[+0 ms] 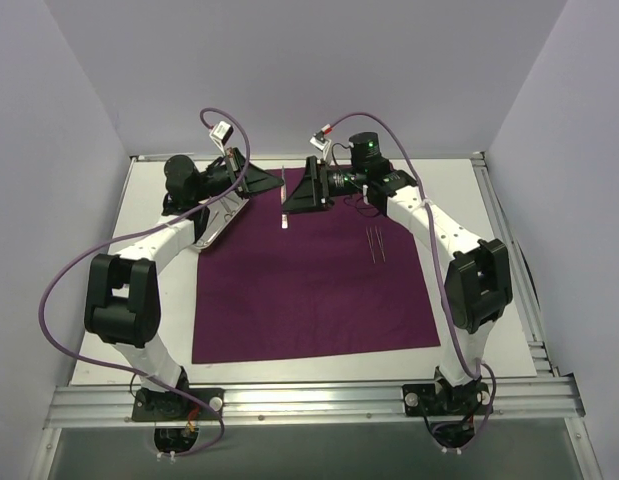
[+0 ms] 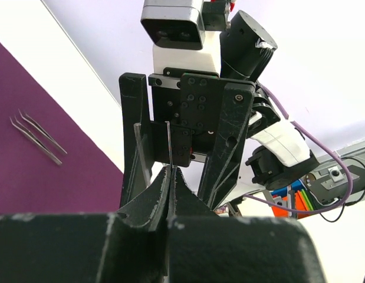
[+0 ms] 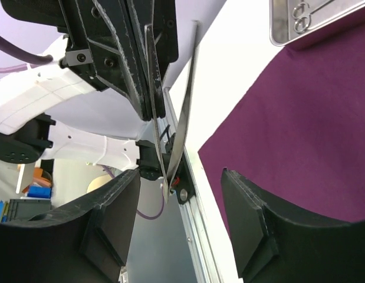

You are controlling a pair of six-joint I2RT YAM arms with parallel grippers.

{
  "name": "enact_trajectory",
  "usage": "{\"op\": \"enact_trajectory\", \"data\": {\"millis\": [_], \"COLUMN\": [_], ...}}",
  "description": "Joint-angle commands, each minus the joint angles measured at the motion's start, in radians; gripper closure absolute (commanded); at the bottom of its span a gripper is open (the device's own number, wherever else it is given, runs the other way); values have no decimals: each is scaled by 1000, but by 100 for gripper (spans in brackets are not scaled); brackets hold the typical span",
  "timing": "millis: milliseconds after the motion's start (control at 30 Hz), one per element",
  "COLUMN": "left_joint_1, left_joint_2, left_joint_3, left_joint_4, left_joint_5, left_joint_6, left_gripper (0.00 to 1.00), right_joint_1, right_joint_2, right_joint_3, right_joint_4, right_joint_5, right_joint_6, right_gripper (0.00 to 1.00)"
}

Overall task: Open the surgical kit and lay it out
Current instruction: Pick up the medical item from the container, then place the medical item in the surgical kit.

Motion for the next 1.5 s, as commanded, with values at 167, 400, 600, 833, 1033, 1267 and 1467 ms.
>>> {"op": "enact_trajectory", "data": {"millis": [167,400,600,833,1033,1267,1467], "left_joint_1": [-5,-16,9,101,159,161,162], "left_joint_2": [2,21,-5,-132,-166,-128,-123], "left_joint_3": [8,12,0,80,149,259,245], "left_joint_4": [170,220,28,-650,-1093,-1448,-1436], "left_joint_5": [6,3,-23,-158,-348,-624,-626], "left_joint_6": [-84,-126,-10,469,734,937,921], "left_gripper": [98,98,66,46,44,44,44], "right_joint_1": [18,31,28,8,-60,-74,-71], "right_joint_2": [-41,-31,-36,22,96,225,277], "right_joint_3": [-1,-4,-5,81,134,197,173], "right_joint_4": [100,163,88,-278,-556,-810,-802], "right_joint_5": [-67,-94,-45,150,449,909,1042], "right_joint_6": [47,87,52,-151,-241,-286,-290], "right_gripper": [58,77,100,100,100,100,100]}}
